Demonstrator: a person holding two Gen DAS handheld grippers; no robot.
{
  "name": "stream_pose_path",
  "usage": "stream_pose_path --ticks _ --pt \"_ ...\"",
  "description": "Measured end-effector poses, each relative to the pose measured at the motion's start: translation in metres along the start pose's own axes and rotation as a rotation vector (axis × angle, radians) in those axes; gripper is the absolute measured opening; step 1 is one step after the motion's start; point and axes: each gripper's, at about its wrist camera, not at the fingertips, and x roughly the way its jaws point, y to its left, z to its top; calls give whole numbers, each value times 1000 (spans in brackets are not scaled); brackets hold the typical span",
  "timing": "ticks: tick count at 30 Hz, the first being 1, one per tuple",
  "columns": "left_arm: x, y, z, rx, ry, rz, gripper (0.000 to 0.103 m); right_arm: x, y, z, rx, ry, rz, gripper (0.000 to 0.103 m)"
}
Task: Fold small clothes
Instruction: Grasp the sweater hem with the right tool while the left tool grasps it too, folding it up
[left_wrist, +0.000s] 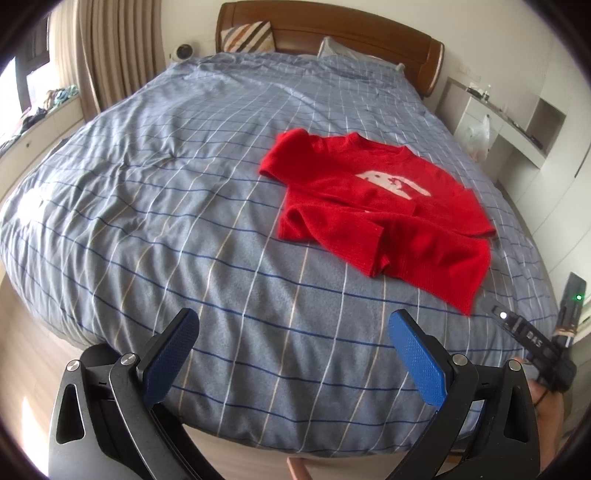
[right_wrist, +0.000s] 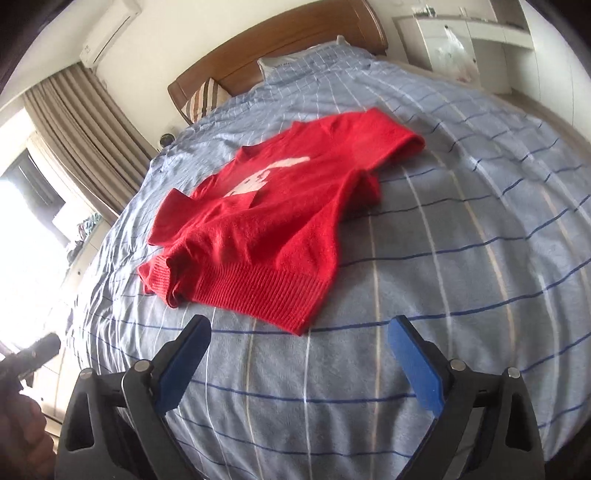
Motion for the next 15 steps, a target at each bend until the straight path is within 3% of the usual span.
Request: stream_pose_path --ticks 3,4,5,6,10,13,15 --pt "3 -3 -2 12 3 8 103 36 -3 2 28 49 40 71" --pt "4 -3 -2 17 5 10 103 42 0 2 12 41 31 53" --pt "4 -2 -3 21 8 12 103 44 -1 2 14 49 32 12" --pt "4 0 -3 23 11 15 103 42 -4 2 42 65 63 5" --pt "2 21 -2 2 -5 35 103 -14 -19 -9 81 84 205 4" --pt "16 34 -5 -16 22 3 103 -46 -36 -26 76 102 156 4" --pt "33 35 -6 -27 55 -74 103 -45 -43 -33 51 116 100 4"
